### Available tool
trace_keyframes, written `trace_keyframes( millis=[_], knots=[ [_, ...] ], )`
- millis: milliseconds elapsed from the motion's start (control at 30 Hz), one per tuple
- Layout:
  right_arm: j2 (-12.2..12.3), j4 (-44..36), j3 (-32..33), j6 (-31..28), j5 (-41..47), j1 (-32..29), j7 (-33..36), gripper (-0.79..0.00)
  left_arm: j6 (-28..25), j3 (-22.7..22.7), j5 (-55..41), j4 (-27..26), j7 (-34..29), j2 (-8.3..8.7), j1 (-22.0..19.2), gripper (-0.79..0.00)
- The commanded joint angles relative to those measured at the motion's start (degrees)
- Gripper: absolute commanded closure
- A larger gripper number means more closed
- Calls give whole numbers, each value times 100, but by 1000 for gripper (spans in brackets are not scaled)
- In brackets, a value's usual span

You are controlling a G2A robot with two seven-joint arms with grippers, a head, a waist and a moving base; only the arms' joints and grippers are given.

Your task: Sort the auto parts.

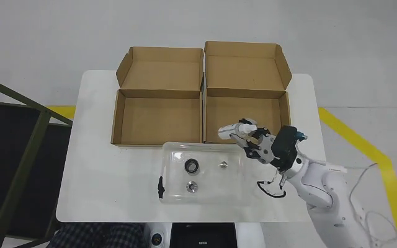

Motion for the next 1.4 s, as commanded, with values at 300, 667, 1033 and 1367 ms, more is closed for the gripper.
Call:
trace_keyframes(
  millis=[300,667,1033,1367],
  knots=[
    [-84,257,-491,869,-680,575,467,0,0,0,0,0,0,0,0,-785],
    [-224,763,-1153,1421,-1132,1335,789,0,0,0,0,0,0,0,0,-785],
    [-393,1685,-1733,1723,-1262,2000,1044,0,0,0,0,0,0,0,0,-785],
    [-500,2217,-1966,1957,-1395,2252,1080,-222,0,0,0,0,0,0,0,-785]
  ],
)
